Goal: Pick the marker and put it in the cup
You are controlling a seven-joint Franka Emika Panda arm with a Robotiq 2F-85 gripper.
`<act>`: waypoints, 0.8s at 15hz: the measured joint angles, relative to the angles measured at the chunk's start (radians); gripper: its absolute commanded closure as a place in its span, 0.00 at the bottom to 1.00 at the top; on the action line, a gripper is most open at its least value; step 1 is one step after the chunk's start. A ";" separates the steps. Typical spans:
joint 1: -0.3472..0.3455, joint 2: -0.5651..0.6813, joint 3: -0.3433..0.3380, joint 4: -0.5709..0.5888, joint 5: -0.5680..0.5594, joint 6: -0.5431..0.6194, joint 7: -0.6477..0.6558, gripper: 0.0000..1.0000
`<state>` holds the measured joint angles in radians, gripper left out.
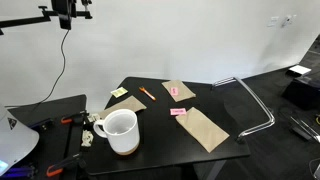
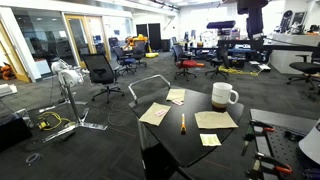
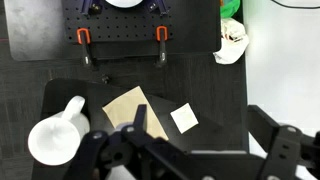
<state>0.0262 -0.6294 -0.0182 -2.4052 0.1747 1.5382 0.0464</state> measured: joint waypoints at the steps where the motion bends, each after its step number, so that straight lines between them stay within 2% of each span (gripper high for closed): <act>1: 0.000 0.000 0.000 0.000 0.000 0.000 0.000 0.00; 9: -0.004 0.000 0.004 0.000 0.000 0.007 0.000 0.00; 12: -0.011 0.009 0.014 -0.004 0.005 0.066 0.066 0.00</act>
<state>0.0149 -0.6206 -0.0044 -2.4091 0.1800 1.6043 0.1126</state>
